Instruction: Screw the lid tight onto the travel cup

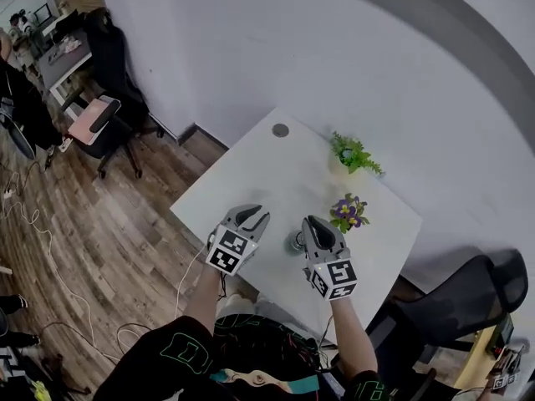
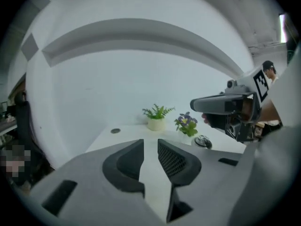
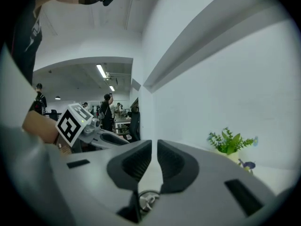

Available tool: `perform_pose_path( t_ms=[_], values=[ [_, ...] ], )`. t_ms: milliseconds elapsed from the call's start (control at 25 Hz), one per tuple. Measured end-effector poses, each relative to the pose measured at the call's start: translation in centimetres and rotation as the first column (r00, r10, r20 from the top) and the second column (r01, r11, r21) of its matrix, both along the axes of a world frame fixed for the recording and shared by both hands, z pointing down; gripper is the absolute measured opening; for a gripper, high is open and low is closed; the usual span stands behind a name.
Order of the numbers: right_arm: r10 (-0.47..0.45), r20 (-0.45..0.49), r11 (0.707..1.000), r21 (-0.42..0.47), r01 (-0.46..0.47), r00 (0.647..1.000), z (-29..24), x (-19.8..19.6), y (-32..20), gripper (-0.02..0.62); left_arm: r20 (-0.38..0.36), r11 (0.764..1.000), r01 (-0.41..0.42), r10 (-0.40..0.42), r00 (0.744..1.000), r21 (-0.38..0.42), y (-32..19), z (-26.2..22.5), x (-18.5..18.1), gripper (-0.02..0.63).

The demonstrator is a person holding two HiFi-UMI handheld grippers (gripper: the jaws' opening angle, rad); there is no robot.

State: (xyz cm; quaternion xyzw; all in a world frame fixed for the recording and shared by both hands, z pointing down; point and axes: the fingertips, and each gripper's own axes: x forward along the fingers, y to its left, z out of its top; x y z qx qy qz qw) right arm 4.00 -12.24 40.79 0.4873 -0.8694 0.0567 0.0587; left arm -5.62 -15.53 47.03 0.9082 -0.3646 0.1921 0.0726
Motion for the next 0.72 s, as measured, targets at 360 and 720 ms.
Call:
perform_pose_path(
  t_ms=[360, 720],
  values=[
    [0.088, 0.067, 0.995, 0.04, -0.091, 0.994, -6.5, -4.0, -5.1, 0.005, -0.282, 0.929, 0.351, -0.309, 0.908, 0.114, -5.1, -9.3, -7.4, 0.0],
    [0.179, 0.187, 0.981, 0.044, -0.19, 0.966, -11.0, -7.1, -6.6, 0.005, -0.386, 0.868, 0.457, -0.361, 0.849, 0.193, -5.5, -16.3, -11.3, 0.0]
  ],
)
